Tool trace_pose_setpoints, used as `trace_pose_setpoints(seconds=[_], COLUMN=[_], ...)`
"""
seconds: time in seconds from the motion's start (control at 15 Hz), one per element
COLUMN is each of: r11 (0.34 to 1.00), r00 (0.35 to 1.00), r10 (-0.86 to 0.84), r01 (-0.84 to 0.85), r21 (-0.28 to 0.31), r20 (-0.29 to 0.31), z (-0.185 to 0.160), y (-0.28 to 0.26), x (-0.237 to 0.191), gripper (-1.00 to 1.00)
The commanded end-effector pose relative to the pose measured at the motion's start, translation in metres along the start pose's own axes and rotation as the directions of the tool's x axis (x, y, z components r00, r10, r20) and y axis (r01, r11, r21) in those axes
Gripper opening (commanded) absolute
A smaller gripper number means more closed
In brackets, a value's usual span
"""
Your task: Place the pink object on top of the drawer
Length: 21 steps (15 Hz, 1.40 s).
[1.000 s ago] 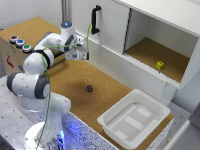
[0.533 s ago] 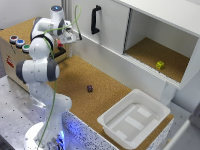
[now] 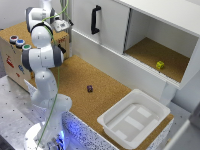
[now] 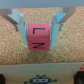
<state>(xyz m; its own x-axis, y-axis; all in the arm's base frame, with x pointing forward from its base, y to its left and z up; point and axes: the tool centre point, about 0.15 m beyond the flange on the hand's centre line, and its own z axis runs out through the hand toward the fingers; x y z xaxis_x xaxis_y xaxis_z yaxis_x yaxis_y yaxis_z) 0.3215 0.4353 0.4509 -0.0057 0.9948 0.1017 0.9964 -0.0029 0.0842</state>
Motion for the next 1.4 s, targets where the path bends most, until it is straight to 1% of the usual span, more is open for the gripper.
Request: trace_pose_setpoints(seconds=[0.0,0.07,0.13,0.53,0.8,0.93,1.07,1.2,1.33], r11=[0.991,0.989,0.989,0.994,0.999,0.997,0.986,0.966,0.945], r00=[0.99,0.988,0.989,0.992,0.996,0.996,0.987,0.969,0.948], r10=[-0.096,-0.11,-0.105,-0.082,-0.032,0.048,0.146,0.234,0.309], r01=[0.086,0.098,0.092,0.074,0.028,-0.052,-0.151,-0.24,-0.316], r21=[0.1,0.111,0.119,0.082,0.047,0.053,0.073,0.091,0.089], r20=[0.101,0.105,0.106,0.1,0.083,0.076,0.073,0.076,0.081], z=[0.006,0.008,0.008,-0.008,-0.029,-0.035,-0.035,-0.031,-0.028], y=[0.005,0.002,0.001,0.005,0.0,-0.003,-0.009,-0.016,-0.029], x=[0.033,0.035,0.036,0.038,0.031,0.014,-0.005,-0.024,-0.046], gripper=[-1.0,-1.0,1.0,1.0,1.0,1.0,1.0,1.0,1.0])
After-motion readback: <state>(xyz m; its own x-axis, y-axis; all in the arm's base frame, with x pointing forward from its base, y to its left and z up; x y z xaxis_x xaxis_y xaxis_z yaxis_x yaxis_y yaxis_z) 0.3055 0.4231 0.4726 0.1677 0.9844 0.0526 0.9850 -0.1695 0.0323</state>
